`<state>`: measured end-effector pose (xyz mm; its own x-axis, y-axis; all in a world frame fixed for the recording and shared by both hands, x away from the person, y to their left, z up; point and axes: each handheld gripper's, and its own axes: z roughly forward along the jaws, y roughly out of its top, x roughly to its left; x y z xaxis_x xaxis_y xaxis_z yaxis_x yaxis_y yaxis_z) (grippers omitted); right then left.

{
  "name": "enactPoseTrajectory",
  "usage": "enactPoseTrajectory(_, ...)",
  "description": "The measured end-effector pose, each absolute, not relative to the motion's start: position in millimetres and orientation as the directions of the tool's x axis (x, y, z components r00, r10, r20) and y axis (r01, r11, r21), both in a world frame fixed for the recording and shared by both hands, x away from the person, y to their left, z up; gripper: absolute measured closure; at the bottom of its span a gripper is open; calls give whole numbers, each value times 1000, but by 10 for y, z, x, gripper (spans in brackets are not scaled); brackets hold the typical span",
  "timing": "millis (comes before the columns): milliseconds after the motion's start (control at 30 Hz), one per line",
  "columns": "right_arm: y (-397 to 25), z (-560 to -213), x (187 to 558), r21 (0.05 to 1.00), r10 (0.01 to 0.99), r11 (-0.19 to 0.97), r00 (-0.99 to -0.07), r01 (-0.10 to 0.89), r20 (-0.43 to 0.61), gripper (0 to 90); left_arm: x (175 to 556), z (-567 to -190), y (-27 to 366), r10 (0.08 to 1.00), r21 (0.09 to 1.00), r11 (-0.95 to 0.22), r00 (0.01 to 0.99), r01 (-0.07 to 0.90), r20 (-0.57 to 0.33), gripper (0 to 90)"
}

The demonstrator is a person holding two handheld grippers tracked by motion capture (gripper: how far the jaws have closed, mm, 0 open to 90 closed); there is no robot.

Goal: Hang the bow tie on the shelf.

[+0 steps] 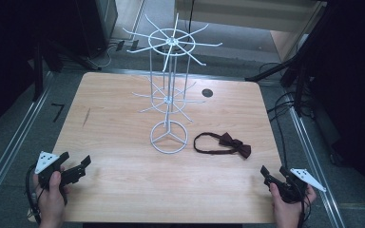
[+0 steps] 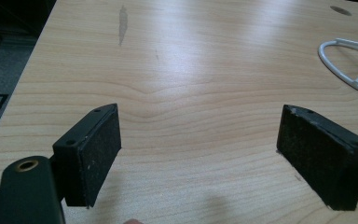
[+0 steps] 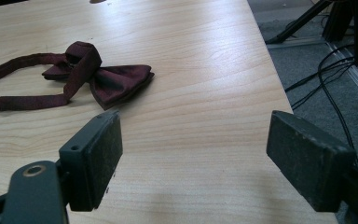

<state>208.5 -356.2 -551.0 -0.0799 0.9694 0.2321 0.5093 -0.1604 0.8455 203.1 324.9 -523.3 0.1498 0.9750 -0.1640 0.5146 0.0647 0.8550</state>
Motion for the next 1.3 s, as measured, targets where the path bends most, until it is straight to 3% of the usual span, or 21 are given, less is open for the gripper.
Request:
enactPoseTrajectory(433,-3529,-5415,2166,827,983,-117,-53,551,174,309,2019,-5233,3241,975,857,58,154,512,-158,145)
enactPoseTrajectory(700,-3400,-5258,2306,787,981,42,-173,615,83,411,2017,-5234,3245,975,859,63,153,508,-162,146)
enactPoseTrajectory(800,-3292,-5176,2426,737,961,148,-272,660,50,445,2017,-5233,3251,975,858,62,155,510,-162,145)
enactPoseTrajectory(1067,-3099,-5038,2700,635,925,303,-380,711,-16,451,2017,-5234,3257,974,858,65,155,509,-165,145)
enactPoseTrajectory(1300,-2983,-4956,2908,565,902,367,-431,739,-21,445,2018,-5234,3257,973,858,63,158,510,-166,145)
